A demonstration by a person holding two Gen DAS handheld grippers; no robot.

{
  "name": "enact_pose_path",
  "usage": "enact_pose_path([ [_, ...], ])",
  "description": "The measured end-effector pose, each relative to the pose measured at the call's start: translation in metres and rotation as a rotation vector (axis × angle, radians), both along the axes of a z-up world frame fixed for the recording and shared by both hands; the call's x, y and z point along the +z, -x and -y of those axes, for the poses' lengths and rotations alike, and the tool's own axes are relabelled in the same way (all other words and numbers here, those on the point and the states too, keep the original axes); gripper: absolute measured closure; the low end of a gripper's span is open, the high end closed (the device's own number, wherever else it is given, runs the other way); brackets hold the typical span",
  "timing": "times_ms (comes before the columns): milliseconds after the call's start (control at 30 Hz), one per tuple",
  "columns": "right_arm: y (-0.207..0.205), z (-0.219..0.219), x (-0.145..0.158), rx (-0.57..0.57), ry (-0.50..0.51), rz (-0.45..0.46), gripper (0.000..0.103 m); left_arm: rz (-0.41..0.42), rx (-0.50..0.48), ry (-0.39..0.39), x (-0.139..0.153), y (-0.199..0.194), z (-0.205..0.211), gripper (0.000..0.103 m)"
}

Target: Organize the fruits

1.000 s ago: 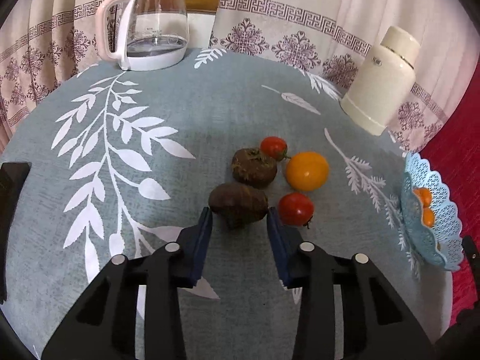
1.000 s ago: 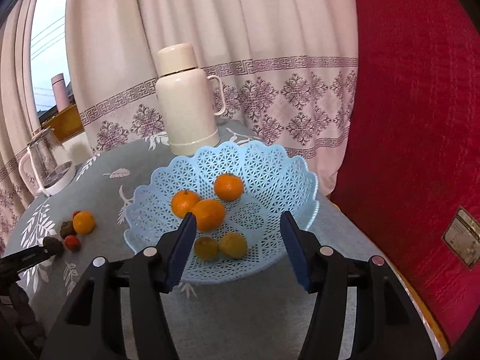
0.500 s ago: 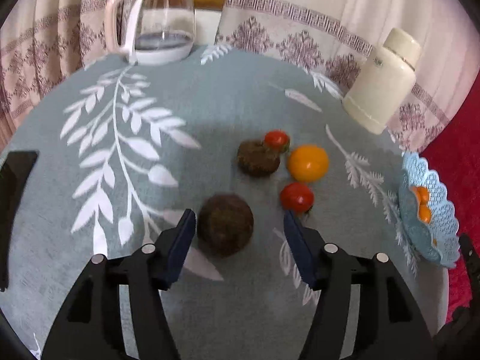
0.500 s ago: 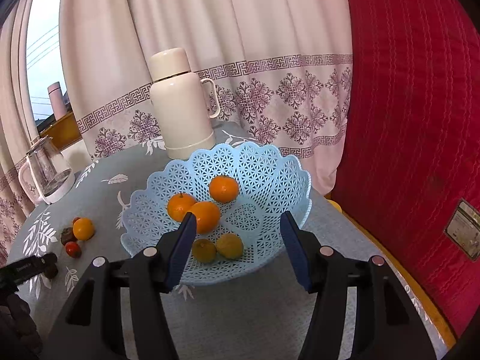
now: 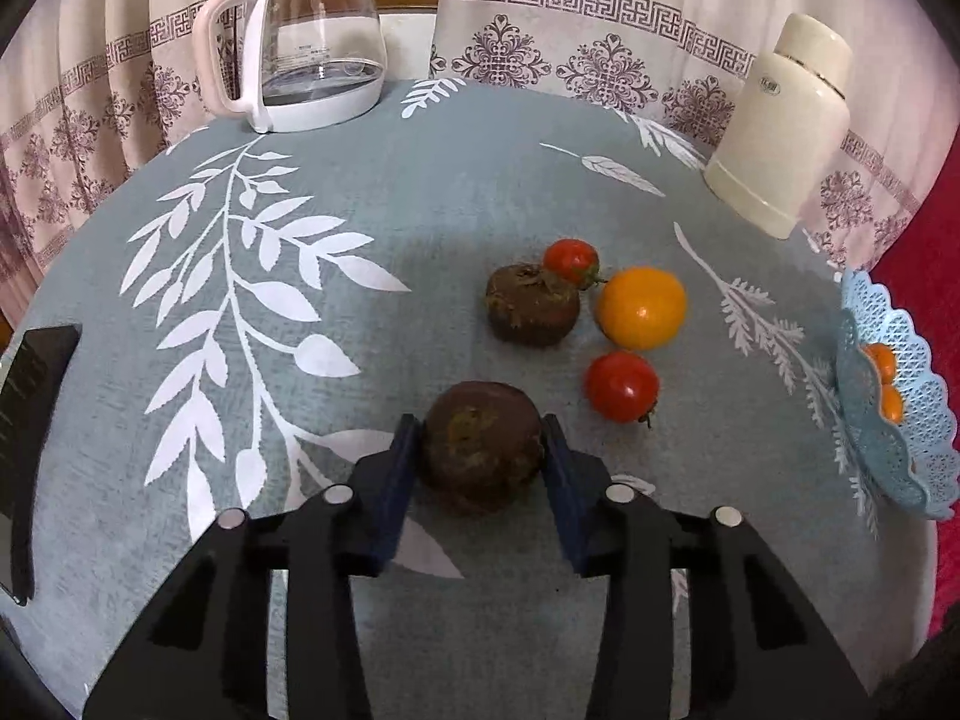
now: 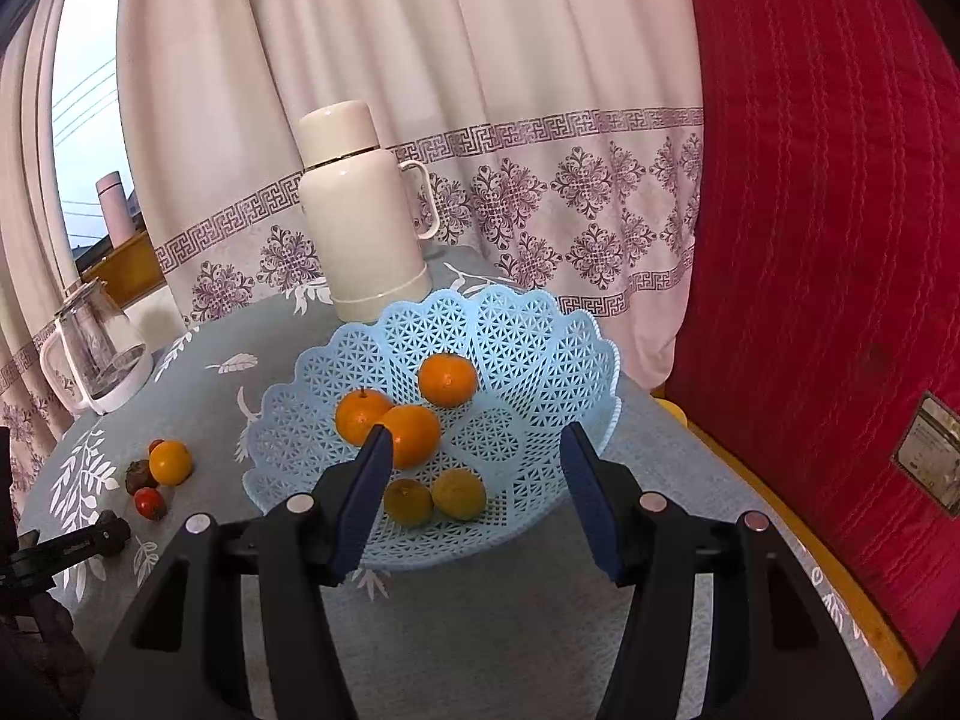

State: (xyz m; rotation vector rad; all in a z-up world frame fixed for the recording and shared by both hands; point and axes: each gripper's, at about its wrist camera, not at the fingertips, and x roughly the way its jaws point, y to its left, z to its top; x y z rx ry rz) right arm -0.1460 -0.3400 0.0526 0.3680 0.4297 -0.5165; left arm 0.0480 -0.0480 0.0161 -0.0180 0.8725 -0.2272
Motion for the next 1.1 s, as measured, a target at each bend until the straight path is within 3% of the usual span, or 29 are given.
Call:
enact_pose_path([
  [367,0.006,0.006,0.002,-0.049,-0.016,0.037,0.045,0.074,-0.062,0.038,0.033,0.019,0.02,0.062],
  [600,0.007,0.007,0.002,-0.056,-0.021,0.043,0.045,0.122,-0.229,0.07,0.063,0.037,0.079,0.061],
  [667,0.008,0.008,0.002,-0.061,-0.025,0.048,0.044,0.118,-0.27,0.077,0.065,0.039,0.096,0.061],
  [733,0.01,0.008,0.003,-0.067,-0.026,0.056,0.038,0.113,-0.316,0.086,0.066,0.043,0.114,0.061],
  [1100,0.014,0.012,0.002,-0.096,-0.039,0.077,0.037,0.082,-0.5,0.104,0.057,0.057,0.187,0.061],
])
